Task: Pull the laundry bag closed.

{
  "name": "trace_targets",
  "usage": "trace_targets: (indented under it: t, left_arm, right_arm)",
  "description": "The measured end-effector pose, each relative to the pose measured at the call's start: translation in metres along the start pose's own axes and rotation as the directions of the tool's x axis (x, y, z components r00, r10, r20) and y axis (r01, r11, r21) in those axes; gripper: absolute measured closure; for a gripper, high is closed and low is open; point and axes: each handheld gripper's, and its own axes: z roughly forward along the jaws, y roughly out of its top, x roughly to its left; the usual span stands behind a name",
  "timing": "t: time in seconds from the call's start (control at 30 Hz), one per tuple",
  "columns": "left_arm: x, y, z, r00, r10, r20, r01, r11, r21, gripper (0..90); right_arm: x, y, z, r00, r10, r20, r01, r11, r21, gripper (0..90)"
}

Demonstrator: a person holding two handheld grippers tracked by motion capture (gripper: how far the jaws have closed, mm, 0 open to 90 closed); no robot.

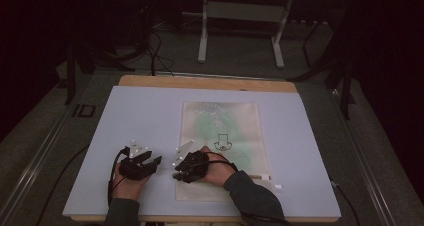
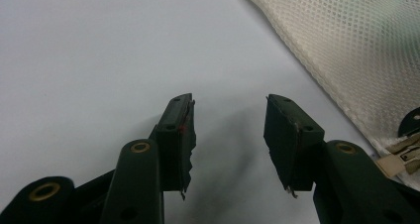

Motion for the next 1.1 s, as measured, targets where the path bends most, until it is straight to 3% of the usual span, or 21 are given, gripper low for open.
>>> trace_targets:
  t: [0.53,0.8,1.1]
  left_arm:
    - [0.002,0.000,-0.002,0.9999,-0.009,-0.007,0.009,0.9999,-0.010,53.8]
    - [0.002,0.000,-0.003,0.9999,-0.011,-0.010,0.011,0.9998,-0.018,53.7]
    - [0.003,-0.001,-0.003,0.9998,-0.016,-0.011,0.016,0.9997,-0.020,53.6]
  right_arm:
    - [-0.002,0.012,0.020,0.9999,0.011,0.013,-0.012,0.9988,0.047,68.6]
    - [-0.001,0.015,0.021,0.9992,0.009,0.040,-0.012,0.9984,0.055,80.4]
    - [0.000,0.013,0.010,0.9985,0.042,0.037,-0.041,0.9988,-0.029,80.7]
